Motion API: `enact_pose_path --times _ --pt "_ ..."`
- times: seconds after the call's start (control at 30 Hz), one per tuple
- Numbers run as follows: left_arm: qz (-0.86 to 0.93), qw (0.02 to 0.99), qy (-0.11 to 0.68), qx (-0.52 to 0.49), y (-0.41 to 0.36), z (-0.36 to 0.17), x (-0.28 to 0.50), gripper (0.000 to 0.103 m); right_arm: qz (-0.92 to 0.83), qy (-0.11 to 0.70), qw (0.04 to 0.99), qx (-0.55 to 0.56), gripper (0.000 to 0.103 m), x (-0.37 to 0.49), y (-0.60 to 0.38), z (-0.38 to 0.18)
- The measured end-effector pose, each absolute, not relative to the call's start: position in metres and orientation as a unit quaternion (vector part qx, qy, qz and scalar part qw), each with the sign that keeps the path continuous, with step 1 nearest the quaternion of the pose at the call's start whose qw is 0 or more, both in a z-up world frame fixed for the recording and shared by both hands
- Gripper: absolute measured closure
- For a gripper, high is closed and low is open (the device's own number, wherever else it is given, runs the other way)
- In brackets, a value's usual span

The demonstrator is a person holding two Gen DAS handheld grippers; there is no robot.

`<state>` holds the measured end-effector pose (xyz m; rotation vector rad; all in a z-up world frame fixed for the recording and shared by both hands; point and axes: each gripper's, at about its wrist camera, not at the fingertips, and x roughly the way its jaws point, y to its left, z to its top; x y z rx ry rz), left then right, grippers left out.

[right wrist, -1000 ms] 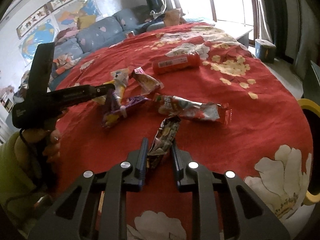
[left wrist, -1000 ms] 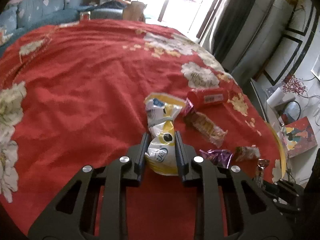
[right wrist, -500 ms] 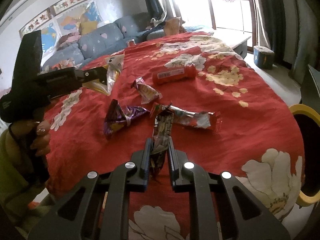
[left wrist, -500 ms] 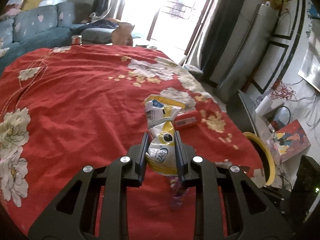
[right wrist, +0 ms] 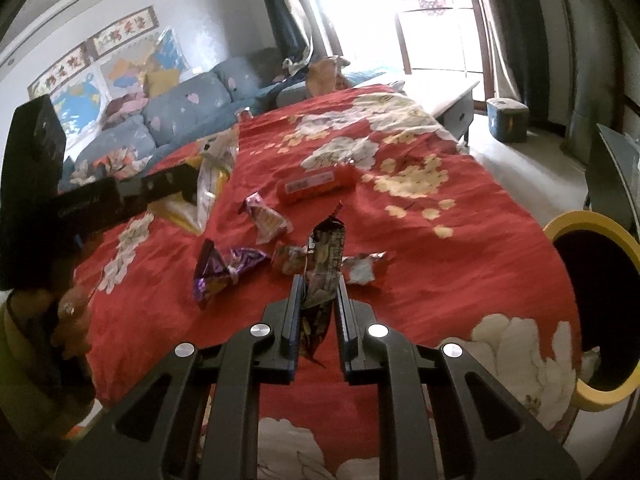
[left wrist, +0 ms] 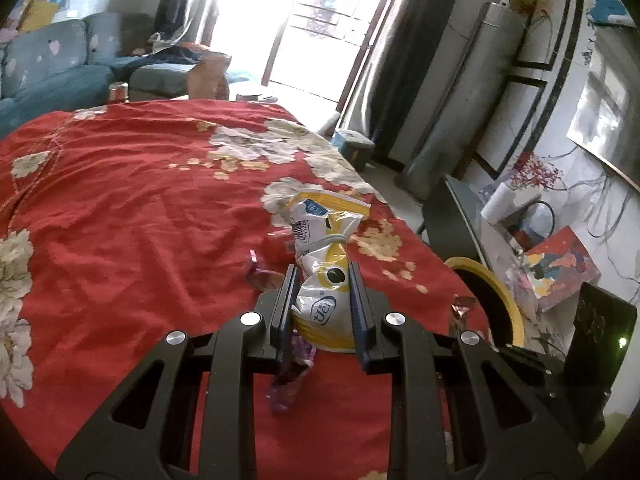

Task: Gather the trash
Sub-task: 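Carry both items over the yellow bin and open both grippers to drop them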

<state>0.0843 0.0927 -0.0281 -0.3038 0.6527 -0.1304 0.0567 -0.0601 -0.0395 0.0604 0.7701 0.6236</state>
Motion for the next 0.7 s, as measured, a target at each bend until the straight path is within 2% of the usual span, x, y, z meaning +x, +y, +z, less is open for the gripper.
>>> enact_pose_path --times 0.7 --pt "-0.111 0.934 0.311 -0.132 0.041 -0.016 0.088 0.085 0.244 0.341 0.904 0.077 0.088 0.075 -0.115 -0.023"
